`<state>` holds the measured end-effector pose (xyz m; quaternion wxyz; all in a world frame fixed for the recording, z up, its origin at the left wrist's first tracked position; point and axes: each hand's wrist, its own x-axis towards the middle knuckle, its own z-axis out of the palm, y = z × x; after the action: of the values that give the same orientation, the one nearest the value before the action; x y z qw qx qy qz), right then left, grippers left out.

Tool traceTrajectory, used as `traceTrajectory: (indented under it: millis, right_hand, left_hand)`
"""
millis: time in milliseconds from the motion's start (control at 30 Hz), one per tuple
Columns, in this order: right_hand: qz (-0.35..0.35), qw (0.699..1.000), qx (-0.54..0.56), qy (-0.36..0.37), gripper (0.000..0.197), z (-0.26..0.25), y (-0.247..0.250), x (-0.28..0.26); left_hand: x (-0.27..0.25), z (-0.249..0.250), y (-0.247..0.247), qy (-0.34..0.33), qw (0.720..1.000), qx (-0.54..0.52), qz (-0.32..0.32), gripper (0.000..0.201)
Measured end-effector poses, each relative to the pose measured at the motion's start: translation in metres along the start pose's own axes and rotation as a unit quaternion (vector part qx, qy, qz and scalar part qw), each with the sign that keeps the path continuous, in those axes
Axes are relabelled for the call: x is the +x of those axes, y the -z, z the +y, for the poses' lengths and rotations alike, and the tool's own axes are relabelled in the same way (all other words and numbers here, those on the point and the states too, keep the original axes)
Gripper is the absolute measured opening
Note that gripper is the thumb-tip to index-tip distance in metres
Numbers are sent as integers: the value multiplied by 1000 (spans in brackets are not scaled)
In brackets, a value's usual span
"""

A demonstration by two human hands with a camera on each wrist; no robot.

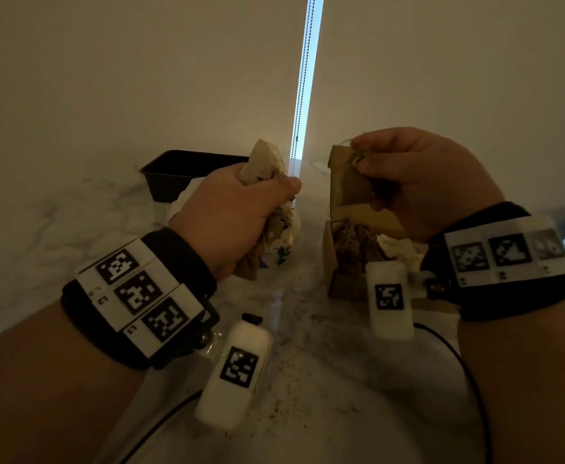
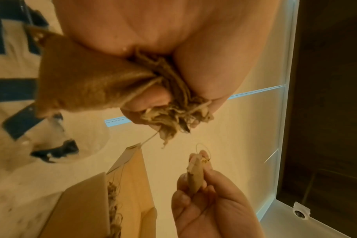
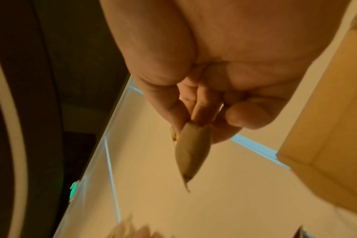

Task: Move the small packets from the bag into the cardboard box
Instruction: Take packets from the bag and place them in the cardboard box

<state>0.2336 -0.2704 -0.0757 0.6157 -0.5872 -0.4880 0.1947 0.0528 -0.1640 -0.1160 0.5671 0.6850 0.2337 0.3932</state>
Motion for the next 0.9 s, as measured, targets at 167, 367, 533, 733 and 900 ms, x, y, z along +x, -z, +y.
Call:
traceTrajectory:
  millis: [167,367,533,733,900]
  right_hand:
    - [4,996,7,-85,21,17,36,-6]
    - [-72,954,-216,-195,18,21,46,-11]
    - [-131,889,-346,-271,19,21,30,-8]
    - [-160,830,-462,-267,15,15,14,-7]
    - [-151,829,-456,-286,17,11,10,-8]
  left_hand:
    - [-4,-8,-8,33,997,-1,-69,33]
    - [-8,-19,-23,124,987,16,-103,31]
    - [-11,-18,-37,186,974,6,-129,26]
    - [-12,-17,-39,210,967,18,-141,27]
    - [-13,-16,-37,216,965,8,-149,25]
